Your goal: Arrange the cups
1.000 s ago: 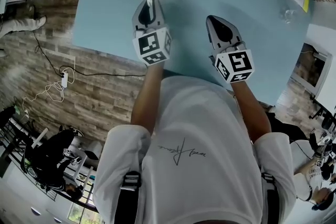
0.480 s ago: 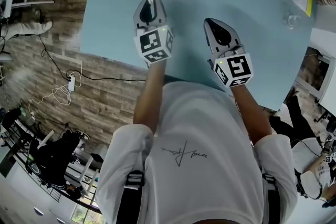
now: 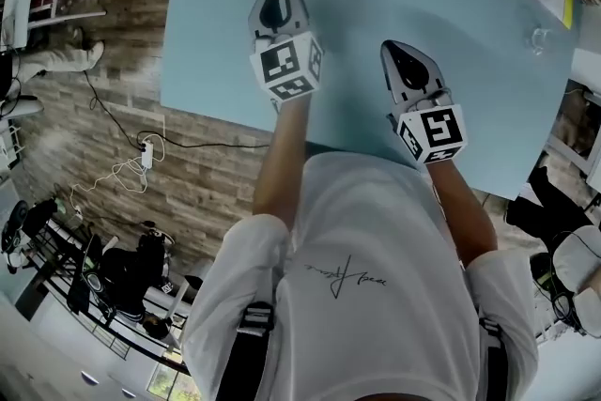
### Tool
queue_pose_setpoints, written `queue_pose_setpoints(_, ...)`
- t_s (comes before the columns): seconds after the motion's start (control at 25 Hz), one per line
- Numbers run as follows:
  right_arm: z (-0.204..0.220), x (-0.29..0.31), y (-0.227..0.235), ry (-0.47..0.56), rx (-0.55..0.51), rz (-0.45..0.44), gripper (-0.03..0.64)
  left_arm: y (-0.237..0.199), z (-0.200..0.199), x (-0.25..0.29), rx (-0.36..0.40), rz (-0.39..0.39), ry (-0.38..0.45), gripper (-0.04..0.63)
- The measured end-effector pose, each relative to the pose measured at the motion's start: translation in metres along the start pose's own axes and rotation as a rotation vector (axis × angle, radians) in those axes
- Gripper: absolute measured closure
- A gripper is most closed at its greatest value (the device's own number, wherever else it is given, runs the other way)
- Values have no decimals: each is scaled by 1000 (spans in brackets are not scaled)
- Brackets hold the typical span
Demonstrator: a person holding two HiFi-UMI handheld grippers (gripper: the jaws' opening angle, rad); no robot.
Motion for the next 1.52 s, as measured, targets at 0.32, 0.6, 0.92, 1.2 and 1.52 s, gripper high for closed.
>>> queue_pose_setpoints(0.32, 11, 15, -2, -41, 9, -12, 595, -9, -2, 26, -12, -11, 10, 538)
queue_pose_setpoints(0.6, 23, 21, 0, -90, 24, -26, 595, -8, 3, 43, -7, -18, 7, 538)
queue_pose_setpoints(0.92, 33, 23, 7, -127, 42, -20, 595, -7, 10, 52, 4, -13, 29, 538)
queue_pose_setpoints(1.2, 37, 25, 10, -138, 54, -19, 595, 2, 16, 58, 38, 9, 34, 538)
queue_pose_setpoints(1.52, 41, 25, 13, -152, 60, -19, 595, 5, 26, 57, 50, -2, 46, 538)
Point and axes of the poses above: the fingertips, and each gripper's own axes: x forward along the fingers, y to its right, z out of its underside, the point moved 6 cm from there along -x, backward along the fingers, and after that the axes turned 5 degrees about -z, right-handed, at the moved point
